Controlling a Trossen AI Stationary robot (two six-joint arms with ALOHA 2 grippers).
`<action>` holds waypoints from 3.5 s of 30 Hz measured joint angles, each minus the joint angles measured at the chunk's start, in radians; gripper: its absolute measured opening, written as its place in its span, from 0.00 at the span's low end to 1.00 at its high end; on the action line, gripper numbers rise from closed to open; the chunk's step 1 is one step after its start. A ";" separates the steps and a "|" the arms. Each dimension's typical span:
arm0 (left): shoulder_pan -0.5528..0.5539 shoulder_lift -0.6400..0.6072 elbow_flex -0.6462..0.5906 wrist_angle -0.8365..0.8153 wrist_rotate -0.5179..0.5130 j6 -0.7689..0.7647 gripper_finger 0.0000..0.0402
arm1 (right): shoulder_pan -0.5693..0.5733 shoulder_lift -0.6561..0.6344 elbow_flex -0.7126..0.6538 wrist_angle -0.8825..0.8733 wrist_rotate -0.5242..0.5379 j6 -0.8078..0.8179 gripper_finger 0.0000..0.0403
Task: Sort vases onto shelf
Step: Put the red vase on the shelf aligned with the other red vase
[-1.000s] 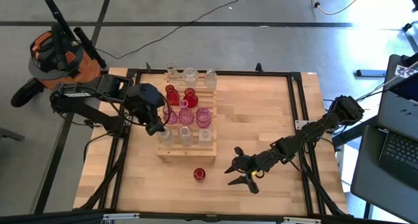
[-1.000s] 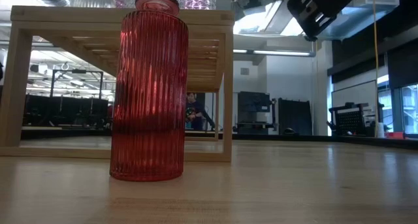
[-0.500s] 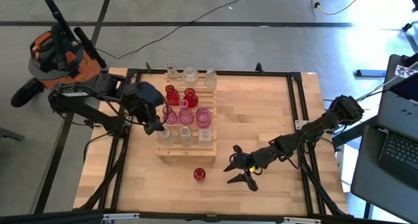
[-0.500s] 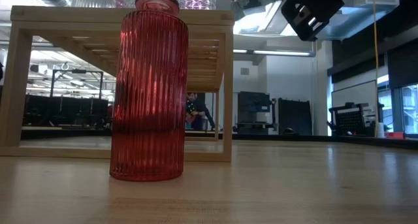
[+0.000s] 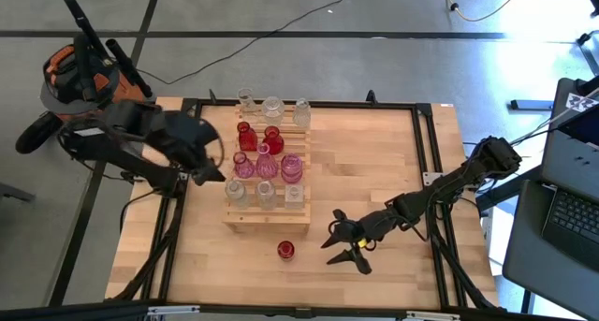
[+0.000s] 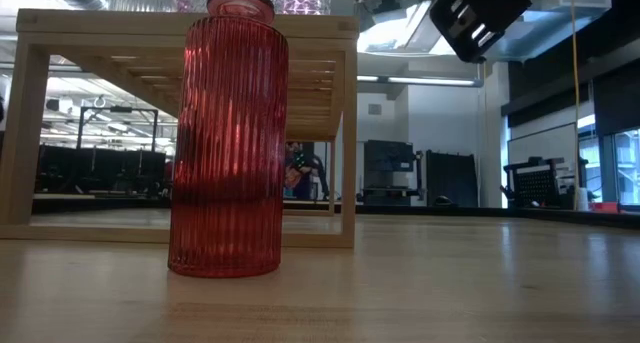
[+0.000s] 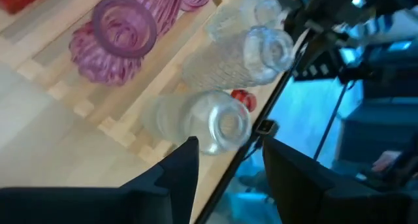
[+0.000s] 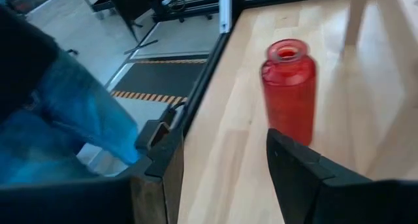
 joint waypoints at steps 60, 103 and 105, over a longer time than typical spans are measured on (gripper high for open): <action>-1.494 0.231 -0.473 0.276 -0.931 -1.092 0.40 | 0.103 0.606 0.776 -0.490 0.796 0.325 0.46; -1.363 0.224 -0.536 0.133 -0.754 -1.151 0.40 | 0.160 0.654 1.195 -1.238 0.633 0.339 0.24; -1.323 0.217 -0.576 0.140 -0.713 -1.156 0.40 | 0.181 0.654 1.232 -1.351 0.655 0.397 0.24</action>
